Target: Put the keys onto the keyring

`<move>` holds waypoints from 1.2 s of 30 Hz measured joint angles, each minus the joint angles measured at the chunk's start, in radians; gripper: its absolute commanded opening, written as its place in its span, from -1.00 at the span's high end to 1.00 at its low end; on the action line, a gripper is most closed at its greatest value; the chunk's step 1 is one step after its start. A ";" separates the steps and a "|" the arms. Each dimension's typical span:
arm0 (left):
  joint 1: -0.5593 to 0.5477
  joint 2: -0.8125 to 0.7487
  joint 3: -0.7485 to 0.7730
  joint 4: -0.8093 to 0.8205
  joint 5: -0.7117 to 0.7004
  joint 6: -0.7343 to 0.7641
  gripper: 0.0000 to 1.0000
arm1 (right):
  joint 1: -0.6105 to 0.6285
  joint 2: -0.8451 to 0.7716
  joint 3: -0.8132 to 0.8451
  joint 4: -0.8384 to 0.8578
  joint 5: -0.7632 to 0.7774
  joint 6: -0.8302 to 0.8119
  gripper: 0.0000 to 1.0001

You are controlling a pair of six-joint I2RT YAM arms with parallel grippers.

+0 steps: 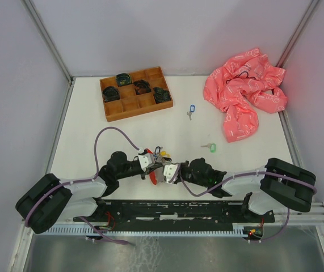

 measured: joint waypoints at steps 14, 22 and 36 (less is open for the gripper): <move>0.003 0.000 0.000 0.008 0.006 0.000 0.95 | -0.042 0.002 0.000 0.037 -0.058 0.051 0.95; 0.003 0.000 0.000 0.011 0.011 0.000 0.60 | -0.043 -0.057 0.032 -0.106 -0.074 0.009 0.99; 0.003 -0.026 0.000 0.070 0.034 -0.010 0.48 | -0.044 -0.174 0.263 -0.618 -0.140 -0.193 0.99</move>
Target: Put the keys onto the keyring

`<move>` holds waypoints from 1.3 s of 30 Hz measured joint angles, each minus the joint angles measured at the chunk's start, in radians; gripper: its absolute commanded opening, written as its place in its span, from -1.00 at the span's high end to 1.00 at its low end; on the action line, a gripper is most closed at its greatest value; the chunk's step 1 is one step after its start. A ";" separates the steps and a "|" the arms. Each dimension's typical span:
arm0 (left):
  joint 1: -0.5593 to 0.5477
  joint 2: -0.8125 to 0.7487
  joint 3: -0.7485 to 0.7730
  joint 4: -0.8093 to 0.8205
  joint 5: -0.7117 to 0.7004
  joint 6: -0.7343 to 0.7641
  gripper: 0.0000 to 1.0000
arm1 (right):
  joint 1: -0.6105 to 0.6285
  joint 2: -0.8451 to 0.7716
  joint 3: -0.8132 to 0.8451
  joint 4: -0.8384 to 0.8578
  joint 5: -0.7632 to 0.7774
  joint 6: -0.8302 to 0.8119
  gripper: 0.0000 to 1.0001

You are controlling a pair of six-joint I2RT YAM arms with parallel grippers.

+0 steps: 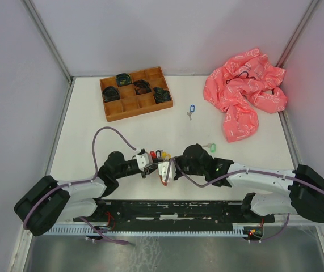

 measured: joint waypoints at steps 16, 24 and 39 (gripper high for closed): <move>0.000 0.058 0.015 0.119 0.055 -0.039 0.95 | 0.000 0.000 0.236 -0.397 -0.025 -0.100 0.99; 0.001 0.094 0.032 0.143 0.080 -0.064 0.95 | -0.018 0.011 0.281 -0.481 -0.034 -0.100 0.99; 0.000 0.188 0.061 0.274 0.101 -0.219 0.95 | -0.156 0.130 0.524 -0.808 -0.221 0.000 0.99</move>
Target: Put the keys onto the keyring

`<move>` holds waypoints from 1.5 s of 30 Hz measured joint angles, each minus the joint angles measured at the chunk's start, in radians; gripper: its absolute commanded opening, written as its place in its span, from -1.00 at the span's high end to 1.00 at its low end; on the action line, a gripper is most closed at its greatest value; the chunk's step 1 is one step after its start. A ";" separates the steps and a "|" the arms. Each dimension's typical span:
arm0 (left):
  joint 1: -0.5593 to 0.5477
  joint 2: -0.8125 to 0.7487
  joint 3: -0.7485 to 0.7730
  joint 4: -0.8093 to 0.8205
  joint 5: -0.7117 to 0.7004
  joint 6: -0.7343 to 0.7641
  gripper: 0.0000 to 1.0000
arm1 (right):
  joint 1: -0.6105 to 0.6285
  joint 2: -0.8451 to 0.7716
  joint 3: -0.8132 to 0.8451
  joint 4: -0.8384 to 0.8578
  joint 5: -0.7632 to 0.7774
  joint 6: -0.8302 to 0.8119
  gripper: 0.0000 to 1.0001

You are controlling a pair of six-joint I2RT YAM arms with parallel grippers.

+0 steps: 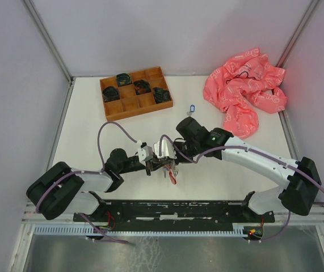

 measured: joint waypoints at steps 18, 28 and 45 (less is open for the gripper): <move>-0.002 0.158 -0.090 0.285 -0.029 -0.286 0.95 | -0.006 -0.019 -0.113 0.116 -0.052 0.161 0.99; -0.019 0.212 -0.126 0.361 -0.103 -0.407 0.83 | -0.007 -0.045 -0.193 0.185 -0.025 0.176 0.99; -0.018 0.148 -0.103 0.310 -0.006 -0.316 0.37 | -0.019 -0.119 -0.217 0.196 -0.010 0.118 0.99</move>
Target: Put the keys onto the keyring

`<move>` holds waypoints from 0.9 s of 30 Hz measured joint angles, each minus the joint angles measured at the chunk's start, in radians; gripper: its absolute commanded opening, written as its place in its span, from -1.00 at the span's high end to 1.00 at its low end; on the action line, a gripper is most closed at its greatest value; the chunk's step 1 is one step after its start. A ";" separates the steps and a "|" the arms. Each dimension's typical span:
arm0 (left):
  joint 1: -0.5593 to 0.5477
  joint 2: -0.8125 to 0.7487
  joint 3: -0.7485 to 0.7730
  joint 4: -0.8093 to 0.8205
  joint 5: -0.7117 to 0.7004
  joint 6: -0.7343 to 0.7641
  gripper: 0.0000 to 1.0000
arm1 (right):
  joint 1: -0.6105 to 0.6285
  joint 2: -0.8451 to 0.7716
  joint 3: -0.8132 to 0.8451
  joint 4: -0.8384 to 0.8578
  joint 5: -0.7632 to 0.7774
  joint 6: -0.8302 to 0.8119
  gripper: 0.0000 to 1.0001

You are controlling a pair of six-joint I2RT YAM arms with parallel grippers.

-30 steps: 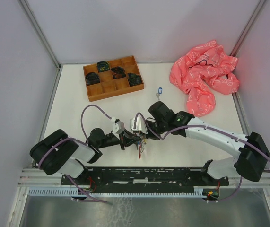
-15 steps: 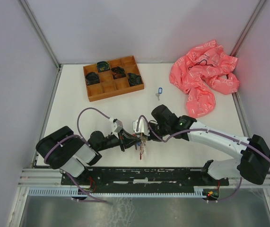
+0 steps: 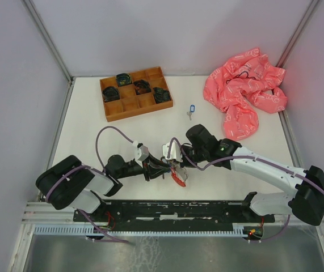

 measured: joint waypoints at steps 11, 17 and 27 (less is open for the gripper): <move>0.000 -0.035 0.072 -0.183 0.031 0.221 0.34 | 0.000 -0.001 -0.005 0.014 -0.027 -0.015 0.99; 0.000 0.027 0.103 -0.204 0.055 0.263 0.33 | 0.000 -0.001 -0.005 0.003 0.009 0.008 0.69; 0.000 -0.079 0.100 -0.376 -0.030 0.262 0.33 | -0.011 0.045 -0.004 -0.029 0.248 0.433 0.02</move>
